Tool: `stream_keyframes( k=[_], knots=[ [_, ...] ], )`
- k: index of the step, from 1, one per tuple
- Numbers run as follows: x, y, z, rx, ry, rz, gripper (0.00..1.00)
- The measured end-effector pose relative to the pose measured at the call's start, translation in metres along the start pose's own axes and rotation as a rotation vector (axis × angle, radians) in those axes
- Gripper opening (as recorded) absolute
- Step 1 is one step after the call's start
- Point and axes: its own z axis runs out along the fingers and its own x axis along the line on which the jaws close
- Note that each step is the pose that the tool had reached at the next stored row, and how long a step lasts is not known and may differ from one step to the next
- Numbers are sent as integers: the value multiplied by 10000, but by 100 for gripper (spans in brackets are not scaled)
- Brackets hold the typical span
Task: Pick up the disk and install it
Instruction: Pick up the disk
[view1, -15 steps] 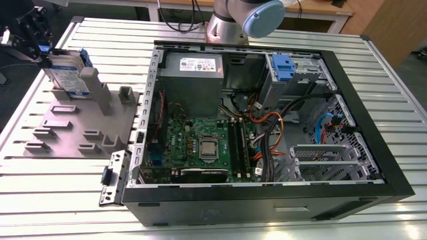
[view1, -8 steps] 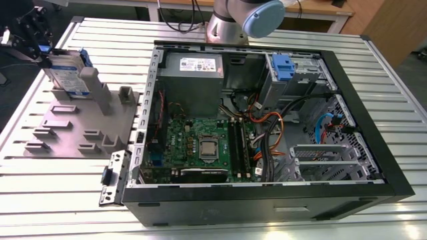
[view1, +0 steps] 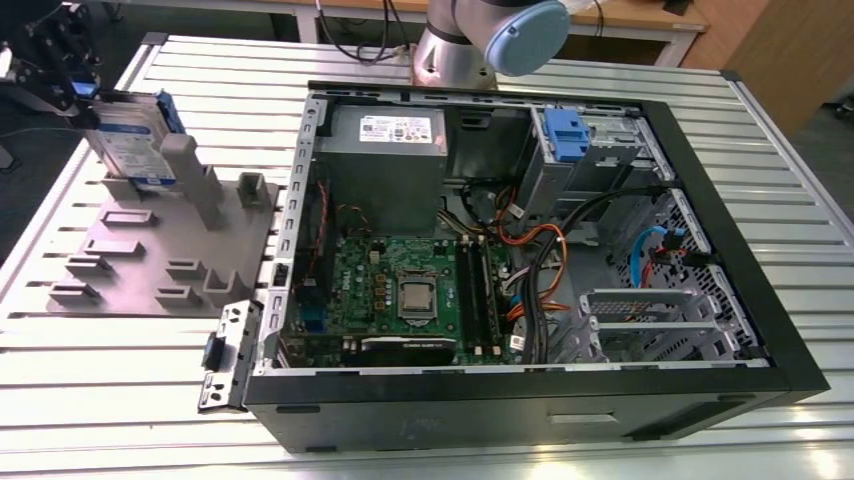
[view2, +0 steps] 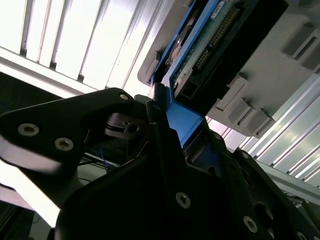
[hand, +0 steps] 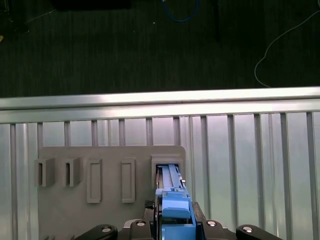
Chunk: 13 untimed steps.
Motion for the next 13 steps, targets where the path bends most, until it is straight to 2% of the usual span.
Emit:
stream_keyframes(
  k=[3,8,13],
  knots=[
    [-1,0,-31,-2,1,0,37],
    [-1,0,-26,0,0,0,37],
    [1,0,51,0,0,0,37]
  ],
)
